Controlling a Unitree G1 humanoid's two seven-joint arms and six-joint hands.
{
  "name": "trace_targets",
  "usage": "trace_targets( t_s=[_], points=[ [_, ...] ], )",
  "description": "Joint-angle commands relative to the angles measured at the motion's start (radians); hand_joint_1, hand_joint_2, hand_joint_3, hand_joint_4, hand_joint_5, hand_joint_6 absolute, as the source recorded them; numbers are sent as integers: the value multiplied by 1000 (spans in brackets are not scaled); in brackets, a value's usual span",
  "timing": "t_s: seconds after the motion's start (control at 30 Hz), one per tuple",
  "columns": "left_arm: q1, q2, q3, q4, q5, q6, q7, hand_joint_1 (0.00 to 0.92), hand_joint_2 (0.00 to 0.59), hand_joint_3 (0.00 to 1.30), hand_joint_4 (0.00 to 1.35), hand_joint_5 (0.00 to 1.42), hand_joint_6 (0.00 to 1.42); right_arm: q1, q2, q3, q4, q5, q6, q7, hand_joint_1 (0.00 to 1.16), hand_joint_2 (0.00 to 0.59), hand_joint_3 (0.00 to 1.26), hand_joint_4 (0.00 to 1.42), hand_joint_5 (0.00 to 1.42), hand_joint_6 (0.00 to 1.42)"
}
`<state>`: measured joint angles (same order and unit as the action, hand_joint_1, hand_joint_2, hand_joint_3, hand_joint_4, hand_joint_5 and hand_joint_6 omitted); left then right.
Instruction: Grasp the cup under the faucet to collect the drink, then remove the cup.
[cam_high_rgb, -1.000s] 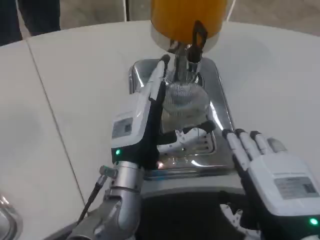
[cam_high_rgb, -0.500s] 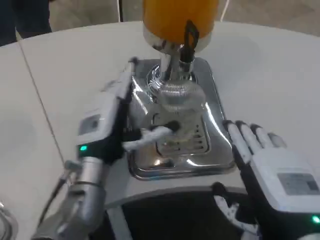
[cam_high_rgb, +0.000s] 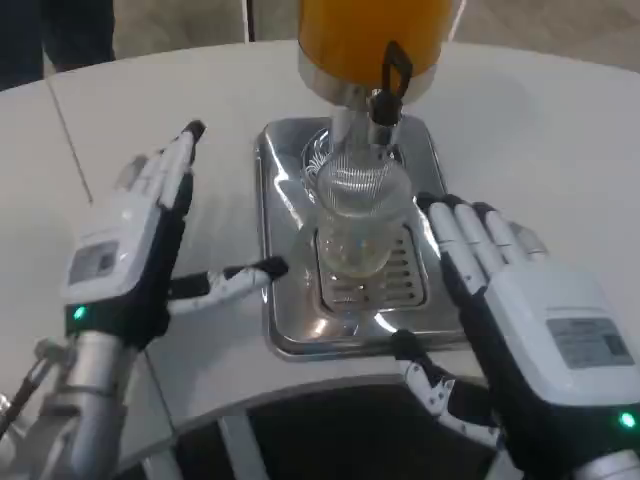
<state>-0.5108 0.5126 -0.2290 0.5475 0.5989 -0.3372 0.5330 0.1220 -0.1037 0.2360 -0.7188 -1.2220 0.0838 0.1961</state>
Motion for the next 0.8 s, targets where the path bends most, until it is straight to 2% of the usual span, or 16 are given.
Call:
trace_targets(
  t_s=[0.03, 0.13, 0.27, 0.37, 0.43, 0.57, 0.67, 0.8],
  points=[
    [153, 54, 43, -194, 36, 51, -57, 348, 62, 0, 0, 45, 21, 12, 36, -4, -28, 9, 9, -44, 644, 465, 0, 0, 0, 61],
    [254, 106, 62, -356, 119, 121, -102, 357, 65, 0, 0, 2, 1, -6, 58, -9, -19, 19, 11, -70, 654, 463, 0, 0, 0, 71],
    [367, 167, 108, -531, 208, 198, -181, 343, 72, 0, 0, 0, 0, -52, 109, -65, 38, 179, 46, -86, 714, 477, 0, 0, 0, 80],
    [444, 181, 141, -618, 242, 233, -216, 337, 72, 0, 0, 0, 0, -100, 118, -88, 60, 230, 58, -98, 738, 463, 0, 0, 0, 80],
    [483, 175, 155, -659, 256, 251, -235, 311, 82, 0, 0, 0, 0, -144, 111, -99, 68, 264, 53, -109, 739, 467, 0, 0, 0, 80],
    [569, 133, 148, -750, 287, 298, -262, 287, 83, 0, 0, 0, 0, -252, 157, -147, 103, 405, 125, -93, 741, 471, 0, 0, 0, 80],
    [607, 94, 140, -789, 300, 321, -280, 283, 84, 0, 0, 0, 0, -329, 157, -167, 135, 474, 138, -108, 746, 466, 0, 0, 0, 67],
    [627, 61, 140, -815, 313, 341, -291, 276, 85, 0, 0, 0, 0, -413, 172, -198, 161, 603, 181, -99, 752, 466, 0, 0, 0, 50]
  ],
)
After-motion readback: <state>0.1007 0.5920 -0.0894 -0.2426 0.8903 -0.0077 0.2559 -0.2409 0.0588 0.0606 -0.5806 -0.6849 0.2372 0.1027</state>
